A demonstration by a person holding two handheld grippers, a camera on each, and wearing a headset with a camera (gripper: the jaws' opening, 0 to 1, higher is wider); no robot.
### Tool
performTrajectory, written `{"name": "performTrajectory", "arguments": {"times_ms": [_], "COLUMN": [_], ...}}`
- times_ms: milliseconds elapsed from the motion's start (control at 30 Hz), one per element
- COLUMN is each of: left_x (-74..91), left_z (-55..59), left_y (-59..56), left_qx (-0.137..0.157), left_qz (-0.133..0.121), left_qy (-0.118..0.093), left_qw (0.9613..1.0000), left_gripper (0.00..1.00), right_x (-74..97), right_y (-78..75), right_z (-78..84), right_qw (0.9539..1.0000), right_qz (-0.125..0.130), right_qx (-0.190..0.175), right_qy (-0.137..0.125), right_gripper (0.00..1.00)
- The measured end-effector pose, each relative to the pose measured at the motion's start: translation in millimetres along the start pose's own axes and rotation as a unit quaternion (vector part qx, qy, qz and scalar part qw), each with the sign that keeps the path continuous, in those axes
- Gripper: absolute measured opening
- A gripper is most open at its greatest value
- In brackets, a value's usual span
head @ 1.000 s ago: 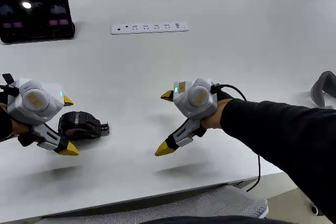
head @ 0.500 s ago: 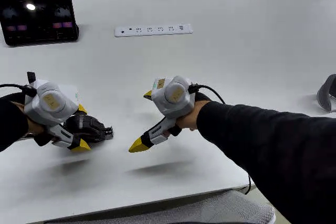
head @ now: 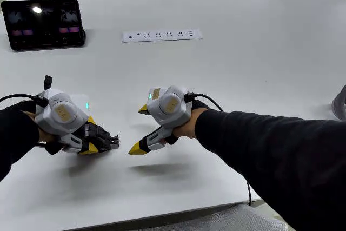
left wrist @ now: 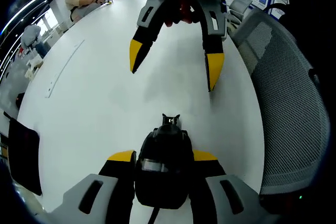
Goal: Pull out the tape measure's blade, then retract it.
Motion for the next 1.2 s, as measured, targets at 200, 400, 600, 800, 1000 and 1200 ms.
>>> {"name": "performTrajectory", "arguments": {"times_ms": [200,400,600,800,1000,1200], "left_x": [-0.8,-0.1,0.4,1.8,2.7,3.6], "left_z": [-1.2,-1.9,-2.9,-4.0,-4.0,-4.3], "left_y": [0.0,1.3,3.7,4.2,4.5,4.6], "left_qx": [-0.003,-0.004,-0.005,-0.004,-0.002,-0.003], "left_qz": [-0.007,-0.01,-0.009,-0.008,-0.009,-0.01], "left_qy": [-0.007,-0.007,-0.009,-0.009,-0.011,-0.012], "left_qw": [0.9999,0.9999,0.9999,0.9999,0.9999,0.9999], "left_gripper": [0.33,0.33,0.33,0.33,0.33,0.34], "right_x": [-14.1,-30.6,-40.7,-52.9,-59.6,-63.2], "right_y": [5.6,9.2,9.1,15.7,12.7,14.2], "right_z": [2.7,3.8,-3.1,-2.1,-2.9,-5.6], "right_qw": [0.9997,0.9991,0.9985,0.9962,0.9949,0.9935], "right_qz": [-0.014,-0.024,-0.028,-0.044,-0.046,-0.057], "right_qx": [0.015,0.028,0.044,0.07,0.083,0.089], "right_qy": [0.014,0.02,0.019,0.029,0.034,0.042], "right_gripper": [0.55,0.49,0.43,0.31,0.15,0.13]}}
Point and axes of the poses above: the centre of the closed fingertips' face, and the gripper's own axes: x roughly backward along the fingers, y roughly to its left, z roughly out of its underside, the point moved 3 cm from there along x, roughly backward along the fingers, and after that the axes turned 5 degrees about -y, right-handed, at the moved point
